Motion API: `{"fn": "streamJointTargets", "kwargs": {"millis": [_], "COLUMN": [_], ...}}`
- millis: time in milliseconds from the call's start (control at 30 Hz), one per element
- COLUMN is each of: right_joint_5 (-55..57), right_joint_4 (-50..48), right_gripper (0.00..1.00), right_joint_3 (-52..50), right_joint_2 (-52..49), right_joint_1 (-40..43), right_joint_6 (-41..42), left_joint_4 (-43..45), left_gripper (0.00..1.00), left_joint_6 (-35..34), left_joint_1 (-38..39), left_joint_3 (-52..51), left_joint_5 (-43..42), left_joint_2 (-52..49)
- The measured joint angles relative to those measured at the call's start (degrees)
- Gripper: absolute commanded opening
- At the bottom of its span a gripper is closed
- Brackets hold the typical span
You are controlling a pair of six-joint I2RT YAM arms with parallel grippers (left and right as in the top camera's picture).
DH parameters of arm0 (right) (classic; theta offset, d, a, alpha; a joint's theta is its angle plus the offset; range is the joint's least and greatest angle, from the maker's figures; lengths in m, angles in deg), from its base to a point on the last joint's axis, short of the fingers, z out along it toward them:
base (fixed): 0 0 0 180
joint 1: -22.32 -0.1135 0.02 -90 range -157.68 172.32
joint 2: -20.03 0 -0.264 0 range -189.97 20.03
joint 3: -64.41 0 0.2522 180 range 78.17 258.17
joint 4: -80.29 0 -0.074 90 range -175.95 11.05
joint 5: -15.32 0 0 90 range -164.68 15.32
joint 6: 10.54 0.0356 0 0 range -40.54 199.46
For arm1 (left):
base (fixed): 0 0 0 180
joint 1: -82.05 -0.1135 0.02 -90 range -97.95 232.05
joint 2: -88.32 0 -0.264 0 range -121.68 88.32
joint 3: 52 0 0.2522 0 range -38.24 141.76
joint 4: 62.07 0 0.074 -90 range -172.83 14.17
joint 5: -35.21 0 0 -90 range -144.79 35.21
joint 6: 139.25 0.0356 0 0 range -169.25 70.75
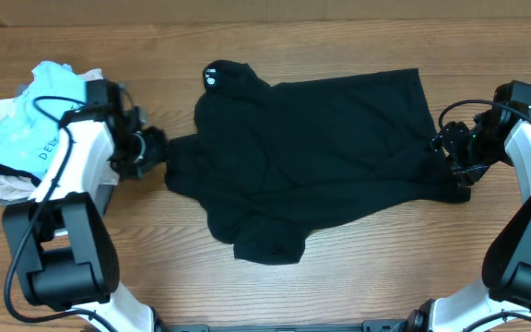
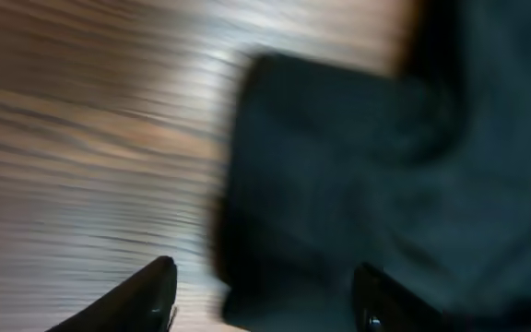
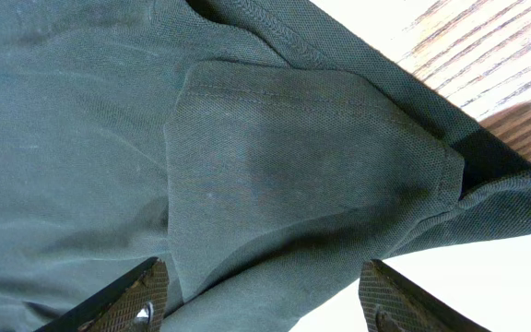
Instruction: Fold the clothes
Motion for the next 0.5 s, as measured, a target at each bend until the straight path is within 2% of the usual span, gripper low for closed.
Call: {"fn": "streamJointTargets", "kwargs": {"millis": [133, 200, 267, 300, 500], "right_joint_5": [0.0, 0.0, 0.0, 0.0, 0.0], "right_joint_4": [0.0, 0.0, 0.0, 0.0, 0.0], "right_gripper": [0.70, 0.71, 0.70, 0.71, 0.70], "right_joint_3": [0.0, 0.0, 0.0, 0.0, 0.0], "right_joint_2": [0.0, 0.0, 0.0, 0.0, 0.0], "right_joint_1": [0.0, 0.0, 0.0, 0.0, -0.2], "right_joint_6": [0.0, 0.0, 0.0, 0.0, 0.0], "left_joint_4": [0.6, 2.1, 3.7, 4.5, 4.5], "left_gripper": [0.65, 0.57, 0.25, 0.04, 0.04], "left_joint_6": [0.4, -0.1, -0.7, -0.9, -1.6], "left_joint_1": [4.5, 6.5, 7.6, 7.8, 5.9], "left_joint_3": [-2.6, -4.9, -7.0, -8.1, -8.2], "left_joint_5": [-1.3, -0.8, 0.0, 0.6, 1.5], "left_joint_2": [0.0, -0.5, -1.6, -2.6, -3.5]}}
